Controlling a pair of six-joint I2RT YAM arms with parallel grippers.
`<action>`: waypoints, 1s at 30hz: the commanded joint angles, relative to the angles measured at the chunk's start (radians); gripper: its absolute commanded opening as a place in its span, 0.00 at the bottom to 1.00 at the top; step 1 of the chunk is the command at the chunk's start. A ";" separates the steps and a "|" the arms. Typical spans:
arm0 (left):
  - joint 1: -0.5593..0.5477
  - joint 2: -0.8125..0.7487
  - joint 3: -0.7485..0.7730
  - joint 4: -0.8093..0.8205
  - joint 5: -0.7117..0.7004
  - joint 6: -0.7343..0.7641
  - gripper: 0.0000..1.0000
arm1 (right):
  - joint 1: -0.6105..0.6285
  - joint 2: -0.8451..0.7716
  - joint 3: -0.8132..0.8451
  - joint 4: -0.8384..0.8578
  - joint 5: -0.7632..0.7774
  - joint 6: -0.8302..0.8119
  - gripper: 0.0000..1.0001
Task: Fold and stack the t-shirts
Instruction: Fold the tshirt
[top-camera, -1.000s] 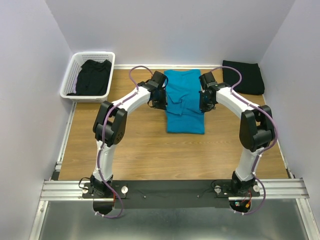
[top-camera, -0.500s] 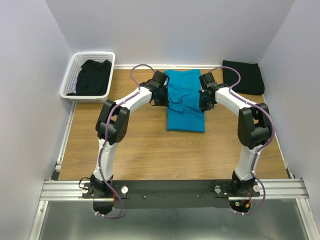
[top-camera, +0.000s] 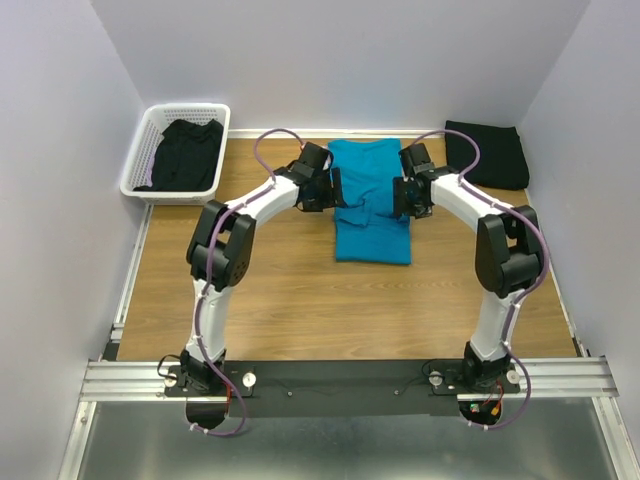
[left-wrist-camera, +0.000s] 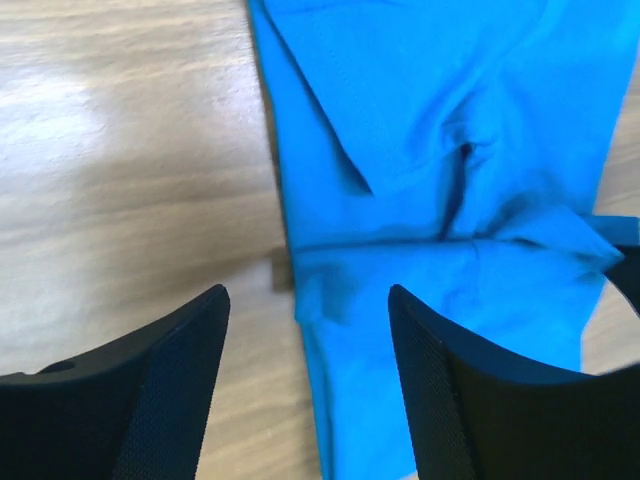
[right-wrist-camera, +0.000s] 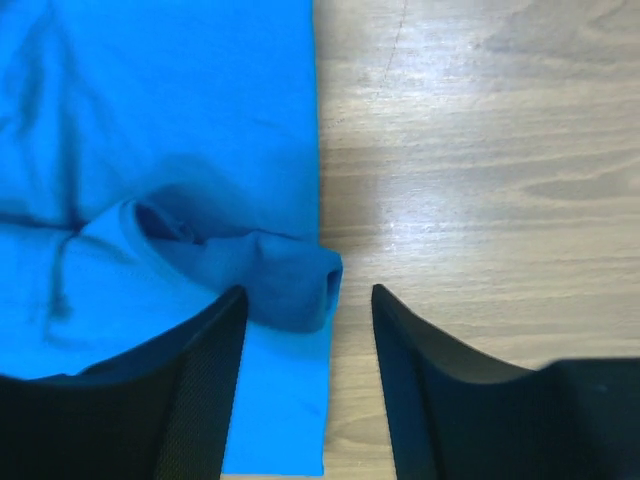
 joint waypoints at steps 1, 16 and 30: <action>0.004 -0.180 -0.051 0.057 -0.012 -0.032 0.75 | 0.012 -0.102 0.018 0.018 -0.035 -0.018 0.61; -0.187 -0.308 -0.416 0.318 0.040 -0.181 0.12 | 0.042 -0.170 -0.158 0.185 -0.392 0.072 0.24; -0.200 -0.208 -0.496 0.355 0.065 -0.187 0.11 | 0.061 -0.035 -0.177 0.296 -0.483 0.120 0.18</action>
